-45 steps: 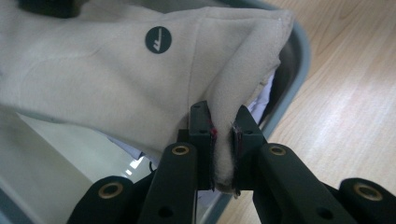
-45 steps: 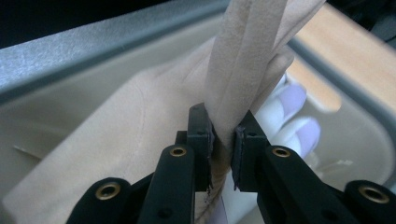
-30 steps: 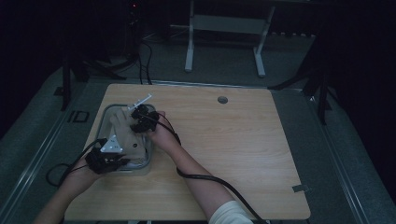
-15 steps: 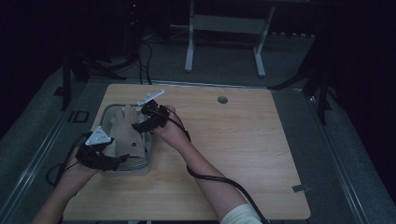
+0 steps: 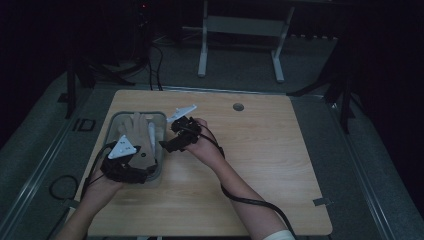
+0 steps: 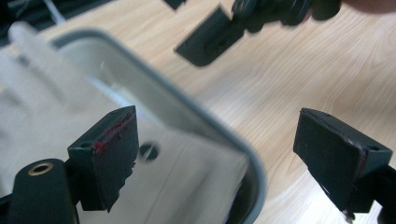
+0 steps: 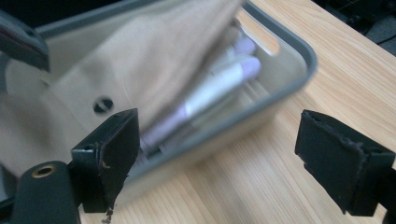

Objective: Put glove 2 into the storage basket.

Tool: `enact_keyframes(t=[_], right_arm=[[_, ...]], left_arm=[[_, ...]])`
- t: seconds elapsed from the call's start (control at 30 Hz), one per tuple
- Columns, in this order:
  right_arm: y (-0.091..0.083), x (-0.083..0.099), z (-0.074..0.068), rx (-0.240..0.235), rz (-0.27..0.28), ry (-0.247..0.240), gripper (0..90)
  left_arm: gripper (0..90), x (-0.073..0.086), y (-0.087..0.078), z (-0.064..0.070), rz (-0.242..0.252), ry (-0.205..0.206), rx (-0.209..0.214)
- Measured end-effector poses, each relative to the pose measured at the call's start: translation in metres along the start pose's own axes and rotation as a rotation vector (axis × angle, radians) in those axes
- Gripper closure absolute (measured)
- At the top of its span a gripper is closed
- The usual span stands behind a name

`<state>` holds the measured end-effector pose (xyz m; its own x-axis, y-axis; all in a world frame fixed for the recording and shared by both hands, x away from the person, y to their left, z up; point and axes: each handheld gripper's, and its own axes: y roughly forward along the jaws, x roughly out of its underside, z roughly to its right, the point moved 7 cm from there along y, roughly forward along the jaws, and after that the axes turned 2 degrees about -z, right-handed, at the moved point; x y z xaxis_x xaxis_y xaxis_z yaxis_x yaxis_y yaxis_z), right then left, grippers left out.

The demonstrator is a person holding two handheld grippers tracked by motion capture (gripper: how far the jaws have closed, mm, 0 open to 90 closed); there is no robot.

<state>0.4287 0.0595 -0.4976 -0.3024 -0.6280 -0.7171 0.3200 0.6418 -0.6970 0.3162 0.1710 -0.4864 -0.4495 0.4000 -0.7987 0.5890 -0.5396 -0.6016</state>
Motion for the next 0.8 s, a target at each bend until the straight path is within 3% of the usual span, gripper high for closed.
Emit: enact_keyframes(t=[0.1, 0.17, 0.43, 0.67, 0.8], right_arm=[[-0.008, 0.013, 0.005, 0.011, -0.002, -0.006, 13.9], [-0.012, 0.02, 0.008, 0.015, -0.004, -0.002, 14.1], [-0.025, 0.053, 0.018, 0.03, -0.024, 0.008, 14.1], [-0.034, 0.082, 0.027, 0.038, -0.03, 0.032, 14.3], [-0.039, 0.099, 0.031, 0.04, -0.03, 0.044, 14.4]], left_arm=[[14.6, -0.009, 0.007, 0.018, 0.028, 0.014, 0.032], [14.6, -0.01, 0.009, 0.02, 0.028, 0.015, 0.041], [14.6, -0.01, 0.039, 0.055, -0.012, 0.057, 0.135], [14.6, -0.007, 0.06, 0.07, -0.017, 0.06, 0.177], [14.6, -0.005, 0.07, 0.081, -0.022, 0.084, 0.199]])
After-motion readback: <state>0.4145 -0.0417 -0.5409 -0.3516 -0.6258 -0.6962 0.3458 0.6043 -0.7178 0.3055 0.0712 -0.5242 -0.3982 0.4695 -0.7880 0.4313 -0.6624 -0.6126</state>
